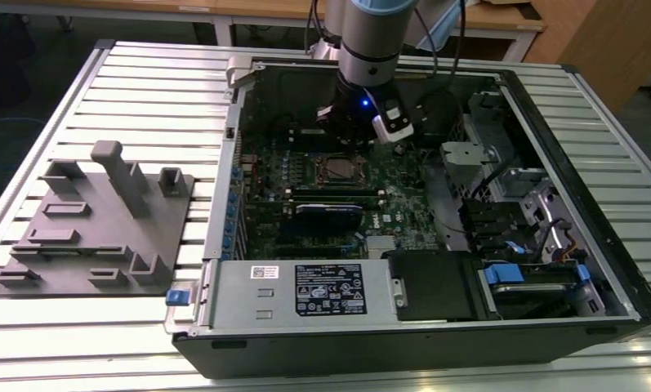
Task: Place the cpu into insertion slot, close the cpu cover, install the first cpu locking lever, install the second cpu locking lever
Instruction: 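Install the first cpu locking lever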
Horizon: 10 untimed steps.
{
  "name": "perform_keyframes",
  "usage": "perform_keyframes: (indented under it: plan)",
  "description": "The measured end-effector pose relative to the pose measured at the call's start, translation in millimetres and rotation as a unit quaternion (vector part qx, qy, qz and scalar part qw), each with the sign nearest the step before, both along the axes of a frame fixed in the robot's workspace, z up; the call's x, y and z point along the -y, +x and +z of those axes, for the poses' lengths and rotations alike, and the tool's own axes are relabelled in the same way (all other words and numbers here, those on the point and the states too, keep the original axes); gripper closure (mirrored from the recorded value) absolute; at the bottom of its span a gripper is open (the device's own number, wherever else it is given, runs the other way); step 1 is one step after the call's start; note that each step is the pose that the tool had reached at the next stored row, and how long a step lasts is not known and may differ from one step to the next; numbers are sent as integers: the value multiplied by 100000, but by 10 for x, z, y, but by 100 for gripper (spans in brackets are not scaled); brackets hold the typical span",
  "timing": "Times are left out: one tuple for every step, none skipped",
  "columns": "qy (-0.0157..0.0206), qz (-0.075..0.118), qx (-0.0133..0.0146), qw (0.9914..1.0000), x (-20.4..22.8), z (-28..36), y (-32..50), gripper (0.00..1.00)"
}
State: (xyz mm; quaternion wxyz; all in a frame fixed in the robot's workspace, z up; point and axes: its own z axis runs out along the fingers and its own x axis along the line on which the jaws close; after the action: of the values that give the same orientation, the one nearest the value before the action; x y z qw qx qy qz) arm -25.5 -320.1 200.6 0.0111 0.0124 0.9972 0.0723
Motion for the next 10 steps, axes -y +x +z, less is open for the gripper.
perform_keyframes:
  plan:
    - [-21, 1, -7, 100000, 0, 0, 0, 89]
    - [-42, 2, -2, 100000, 0, -5, 1, 89]
    - [-93, -1, -5, 100000, 0, -9, 1, 89]
    - [-172, -3, -7, 100000, 0, -15, 2, 89]
    - [-289, 5, -7, 100000, 0, -21, 3, 89]
    - [-413, 8, -9, 99999, 0, -23, 4, 89]
    - [-501, 10, -10, 99999, 1, -23, 4, 89]
    - [-561, 6, -10, 99998, 1, -23, 4, 89]
    - [-633, 3, -3, 99998, 0, -24, 4, 89]
    - [-734, 2, -2, 99997, 0, -24, 4, 89]
